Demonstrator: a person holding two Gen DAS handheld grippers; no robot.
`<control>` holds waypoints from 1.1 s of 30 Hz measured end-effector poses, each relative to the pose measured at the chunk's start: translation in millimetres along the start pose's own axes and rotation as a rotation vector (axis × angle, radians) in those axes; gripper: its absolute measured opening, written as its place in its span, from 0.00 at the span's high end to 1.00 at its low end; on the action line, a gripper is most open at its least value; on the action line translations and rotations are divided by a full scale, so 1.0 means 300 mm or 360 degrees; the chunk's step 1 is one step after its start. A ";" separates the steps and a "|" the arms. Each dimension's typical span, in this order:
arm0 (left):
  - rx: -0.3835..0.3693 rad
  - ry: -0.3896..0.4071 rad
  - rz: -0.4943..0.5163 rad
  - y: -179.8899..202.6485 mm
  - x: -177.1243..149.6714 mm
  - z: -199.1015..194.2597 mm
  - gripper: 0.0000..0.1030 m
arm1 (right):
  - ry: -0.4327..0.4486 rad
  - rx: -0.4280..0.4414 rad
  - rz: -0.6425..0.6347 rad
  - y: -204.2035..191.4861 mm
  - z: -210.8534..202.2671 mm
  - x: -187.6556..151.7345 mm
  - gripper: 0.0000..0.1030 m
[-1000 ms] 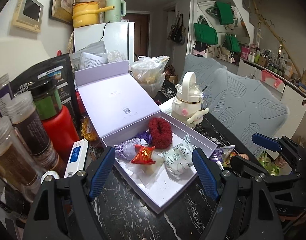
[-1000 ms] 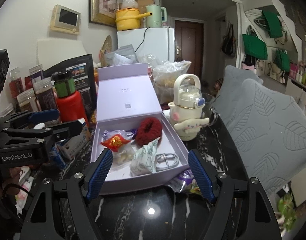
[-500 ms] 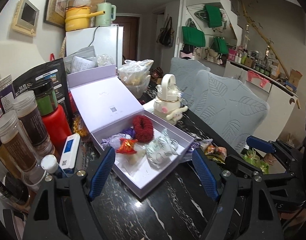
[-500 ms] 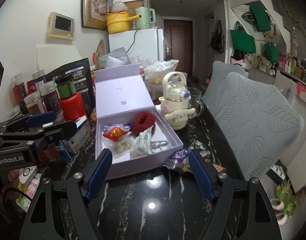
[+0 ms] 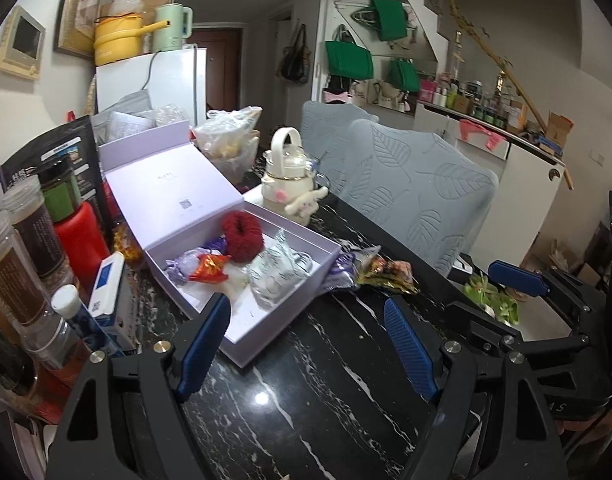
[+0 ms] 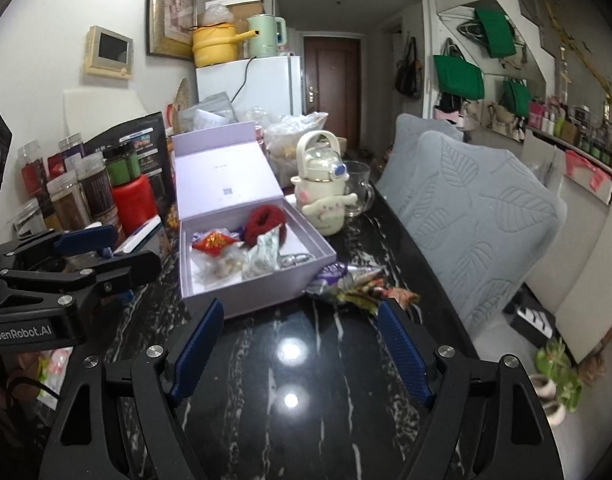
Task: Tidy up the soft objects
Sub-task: 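Withdraw both grippers from the box toward the snack packets on the table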
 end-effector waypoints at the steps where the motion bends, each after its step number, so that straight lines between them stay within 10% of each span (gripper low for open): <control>1: -0.0008 -0.0008 0.0004 0.007 -0.007 0.002 0.23 | -0.0003 -0.0005 0.0004 0.002 -0.003 -0.006 0.22; 33: -0.0183 -0.0272 0.0010 0.126 -0.128 0.286 0.23 | -0.0260 -0.0047 0.0210 0.237 0.149 -0.237 0.22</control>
Point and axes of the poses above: each gripper's, at about its wrist camera, not at the fingertips, and z roughly the way its jaws point, y to its right, x to its top, the point moved 5 cm from there along z, roughly the way its jaws point, and after that the axes turned 1 degree about z, right-handed, at the moved point
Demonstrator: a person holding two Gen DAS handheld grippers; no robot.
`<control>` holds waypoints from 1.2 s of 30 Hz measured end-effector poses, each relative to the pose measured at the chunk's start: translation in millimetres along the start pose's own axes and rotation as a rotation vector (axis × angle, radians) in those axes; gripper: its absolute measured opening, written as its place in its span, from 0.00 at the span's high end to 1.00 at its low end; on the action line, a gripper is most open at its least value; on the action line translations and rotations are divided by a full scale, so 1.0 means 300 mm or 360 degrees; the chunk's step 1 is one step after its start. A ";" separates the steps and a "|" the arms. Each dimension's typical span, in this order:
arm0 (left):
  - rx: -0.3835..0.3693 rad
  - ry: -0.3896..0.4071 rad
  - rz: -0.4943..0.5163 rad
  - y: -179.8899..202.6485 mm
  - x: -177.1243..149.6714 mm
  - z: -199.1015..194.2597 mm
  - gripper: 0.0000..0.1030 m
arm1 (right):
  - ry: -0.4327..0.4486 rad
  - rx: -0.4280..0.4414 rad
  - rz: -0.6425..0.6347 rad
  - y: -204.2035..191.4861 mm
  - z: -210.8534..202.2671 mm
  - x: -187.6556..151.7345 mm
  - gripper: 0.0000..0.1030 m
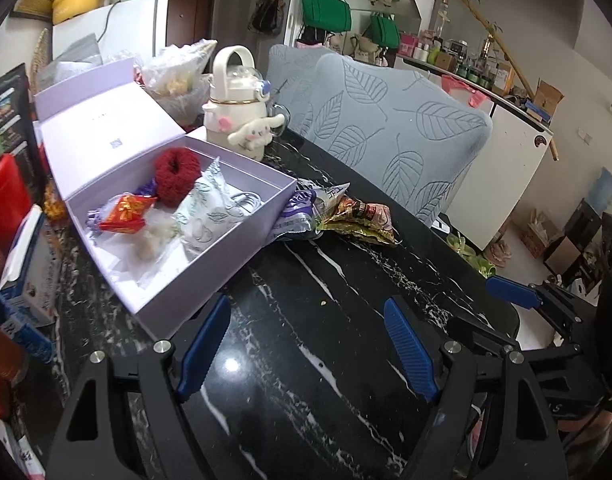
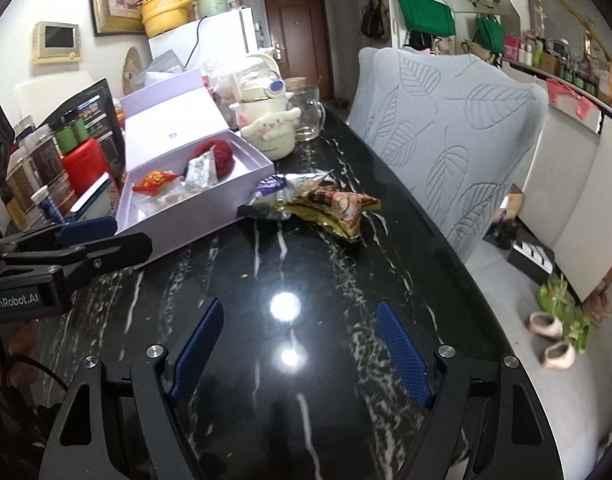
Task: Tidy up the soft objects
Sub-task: 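Withdraw both grippers from the box toward the snack packets on the table, then grasp the brown-green snack bag with the right gripper while the left approaches the purple-silver bag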
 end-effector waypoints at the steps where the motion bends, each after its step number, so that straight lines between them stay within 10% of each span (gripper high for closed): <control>1: -0.0003 -0.0005 0.0004 0.001 0.005 0.016 0.23 | -0.0005 0.0003 0.0004 0.009 0.013 0.004 0.22; 36: -0.0047 -0.0030 -0.0062 -0.084 0.183 0.246 0.23 | -0.0209 0.0349 -0.0073 0.087 0.559 0.365 0.22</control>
Point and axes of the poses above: each gripper's, at about its wrist camera, not at the fingertips, and z roughly the way its jaws point, y to its right, x to its top, the point moved 5 cm from there along z, roughly the way its jaws point, and after that the axes turned 1 degree about z, right-handed, at the moved point
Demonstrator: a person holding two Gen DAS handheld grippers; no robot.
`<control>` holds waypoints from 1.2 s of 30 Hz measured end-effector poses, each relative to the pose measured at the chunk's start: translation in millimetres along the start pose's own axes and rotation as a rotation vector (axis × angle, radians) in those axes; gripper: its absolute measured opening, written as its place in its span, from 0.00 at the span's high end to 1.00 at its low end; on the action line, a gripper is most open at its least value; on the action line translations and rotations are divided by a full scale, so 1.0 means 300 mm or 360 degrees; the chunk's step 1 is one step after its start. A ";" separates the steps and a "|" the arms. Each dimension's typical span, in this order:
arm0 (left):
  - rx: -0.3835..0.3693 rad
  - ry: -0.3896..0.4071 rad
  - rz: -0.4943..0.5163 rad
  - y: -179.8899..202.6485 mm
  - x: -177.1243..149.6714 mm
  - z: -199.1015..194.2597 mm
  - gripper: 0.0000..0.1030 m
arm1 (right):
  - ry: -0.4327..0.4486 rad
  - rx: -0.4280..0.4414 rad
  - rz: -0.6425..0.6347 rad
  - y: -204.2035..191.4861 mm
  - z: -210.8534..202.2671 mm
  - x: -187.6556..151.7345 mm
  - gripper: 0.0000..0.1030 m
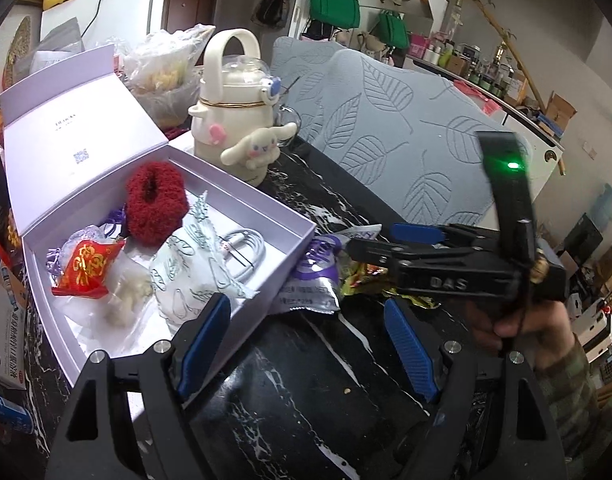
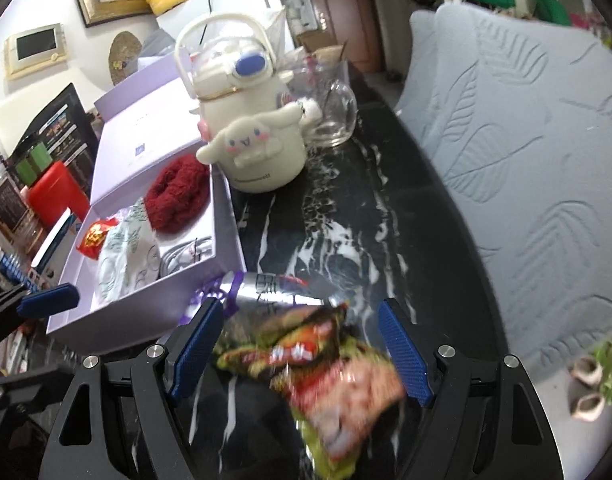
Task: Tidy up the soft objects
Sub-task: 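Grasp the brown-green snack bag with the right gripper while the left approaches the purple-silver bag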
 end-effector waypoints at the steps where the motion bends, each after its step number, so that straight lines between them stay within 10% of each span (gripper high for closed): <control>1: 0.0005 0.0001 -0.0006 -0.007 0.002 0.002 0.23 | -0.0023 0.0015 0.0007 0.005 0.021 0.005 0.22; 13: 0.0000 -0.0019 -0.0026 -0.015 -0.001 0.009 0.23 | -0.0056 0.0348 -0.0104 -0.056 0.052 -0.017 0.64; 32: -0.0069 -0.0093 0.0004 0.060 -0.130 -0.095 0.23 | -0.0164 0.0529 -0.0302 -0.250 -0.142 -0.318 0.64; 36: -0.0062 -0.0073 0.0014 0.072 -0.157 -0.139 0.23 | -0.0102 0.0442 -0.0217 -0.241 -0.206 -0.342 0.49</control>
Point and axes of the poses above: each gripper's, at about its wrist camera, not at the fingertips, and z roughly the way its jaws point, y to its right, x to its top, the point moved 5 cm from there along z, roughly the way its jaws point, and after that the axes turned 1 degree about z, right-handed, at the moved point
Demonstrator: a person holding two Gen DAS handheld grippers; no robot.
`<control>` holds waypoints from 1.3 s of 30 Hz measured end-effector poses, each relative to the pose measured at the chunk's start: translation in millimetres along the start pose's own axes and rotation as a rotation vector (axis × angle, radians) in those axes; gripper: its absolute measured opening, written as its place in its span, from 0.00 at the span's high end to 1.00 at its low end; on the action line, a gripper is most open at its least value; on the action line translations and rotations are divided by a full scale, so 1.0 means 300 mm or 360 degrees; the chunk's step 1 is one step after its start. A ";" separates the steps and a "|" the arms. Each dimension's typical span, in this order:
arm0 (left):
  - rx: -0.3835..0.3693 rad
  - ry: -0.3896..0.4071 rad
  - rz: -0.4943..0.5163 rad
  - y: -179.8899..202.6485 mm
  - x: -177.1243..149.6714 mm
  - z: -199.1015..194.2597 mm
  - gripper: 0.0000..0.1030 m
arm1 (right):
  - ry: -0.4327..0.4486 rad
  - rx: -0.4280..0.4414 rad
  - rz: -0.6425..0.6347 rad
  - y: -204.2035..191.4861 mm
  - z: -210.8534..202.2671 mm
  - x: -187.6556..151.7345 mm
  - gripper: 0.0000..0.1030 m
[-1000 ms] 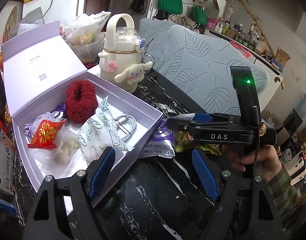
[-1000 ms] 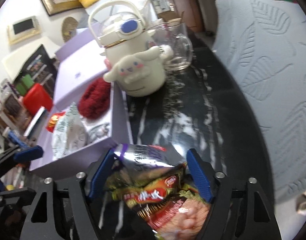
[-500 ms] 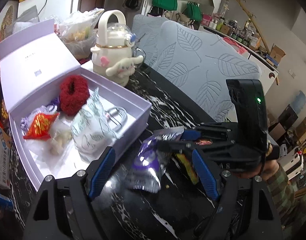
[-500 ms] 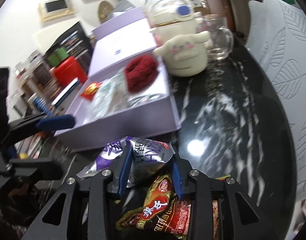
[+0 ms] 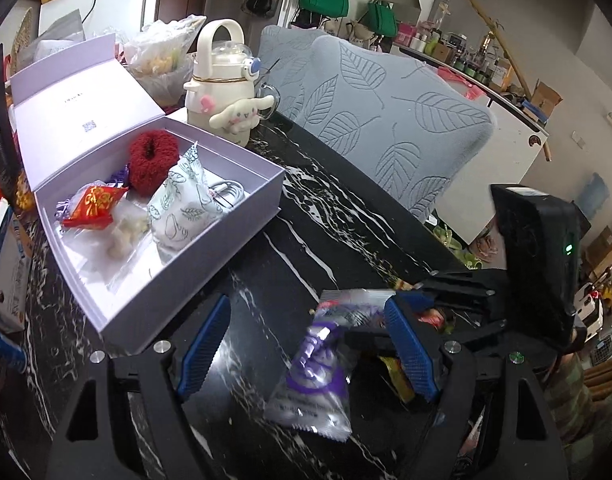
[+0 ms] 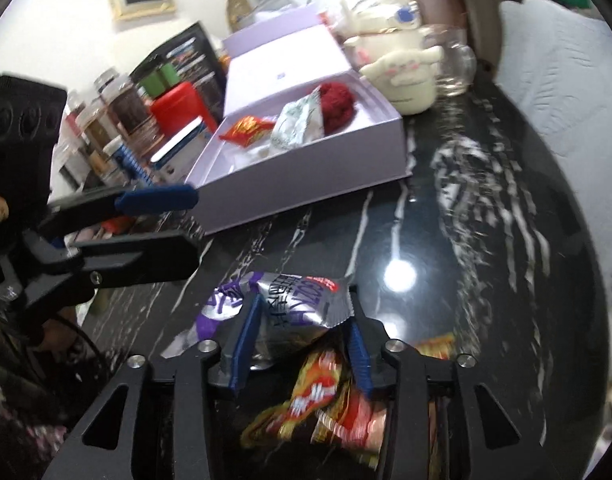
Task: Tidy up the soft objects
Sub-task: 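Grasp the brown-green snack bag with the right gripper while the left approaches the purple-silver bag, then grasp the purple-silver bag with the left gripper and lift it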
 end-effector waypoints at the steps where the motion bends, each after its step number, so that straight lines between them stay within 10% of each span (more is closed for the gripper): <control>1: 0.0001 0.0006 0.0007 0.007 -0.009 -0.013 0.23 | 0.0038 -0.0022 0.0009 -0.004 -0.024 -0.006 0.31; 7: 0.0000 0.0018 0.0083 0.040 -0.059 -0.050 0.23 | 0.0182 -0.0319 0.0038 -0.007 -0.130 -0.044 0.05; 23: -0.0023 -0.0011 0.0040 -0.003 -0.123 -0.062 0.23 | 0.0014 -0.0561 0.0131 0.040 0.009 -0.143 0.01; 33: -0.0102 -0.0117 0.0030 0.006 -0.132 0.025 0.23 | 0.0090 -0.0707 0.0127 0.026 -0.032 -0.186 0.40; 39: -0.0131 -0.0182 0.0049 0.023 -0.132 0.086 0.23 | 0.0130 -0.0696 0.0179 0.021 -0.080 -0.233 0.41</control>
Point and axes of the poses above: each gripper's, at about its wrist camera, not at the fingertips, and z roughly the way its jaws point, y to its right, x to its top, the point moved 5 cm from there along z, roughly the way its jaws point, and after that the axes turned 1 degree about z, right-handed, at the moved point
